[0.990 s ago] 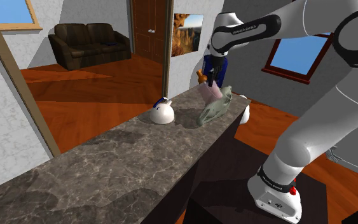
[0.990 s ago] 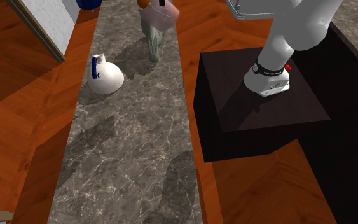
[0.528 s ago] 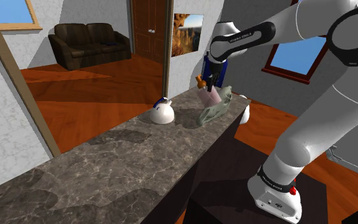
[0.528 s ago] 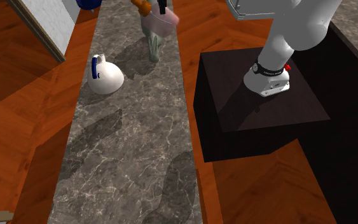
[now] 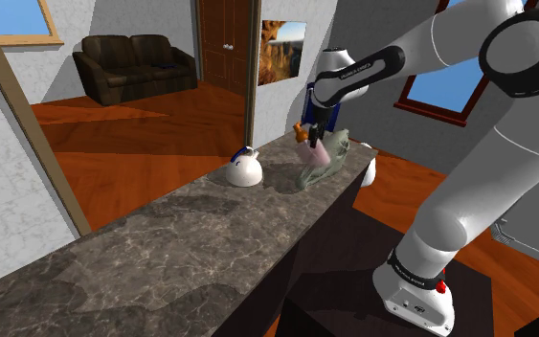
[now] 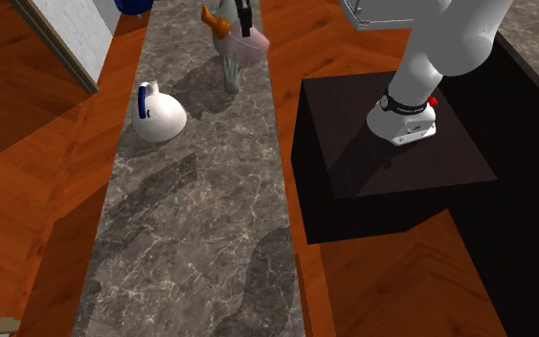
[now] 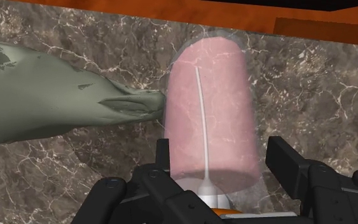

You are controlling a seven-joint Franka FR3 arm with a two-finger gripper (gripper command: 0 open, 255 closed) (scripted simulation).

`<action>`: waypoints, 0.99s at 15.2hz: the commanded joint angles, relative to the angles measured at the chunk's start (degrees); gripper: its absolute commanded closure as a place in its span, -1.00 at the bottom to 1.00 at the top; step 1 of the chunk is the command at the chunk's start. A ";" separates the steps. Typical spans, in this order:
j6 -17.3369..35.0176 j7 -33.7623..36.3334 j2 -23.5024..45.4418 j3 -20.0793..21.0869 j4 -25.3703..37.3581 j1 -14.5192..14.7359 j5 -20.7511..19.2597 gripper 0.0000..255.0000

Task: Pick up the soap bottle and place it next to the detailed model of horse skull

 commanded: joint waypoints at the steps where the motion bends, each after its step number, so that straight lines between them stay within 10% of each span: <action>1: 1.61 0.19 0.61 -0.04 -0.95 -0.02 -0.08 1.00; 15: 12.82 1.03 7.55 -0.41 -5.27 -0.25 -0.20 1.00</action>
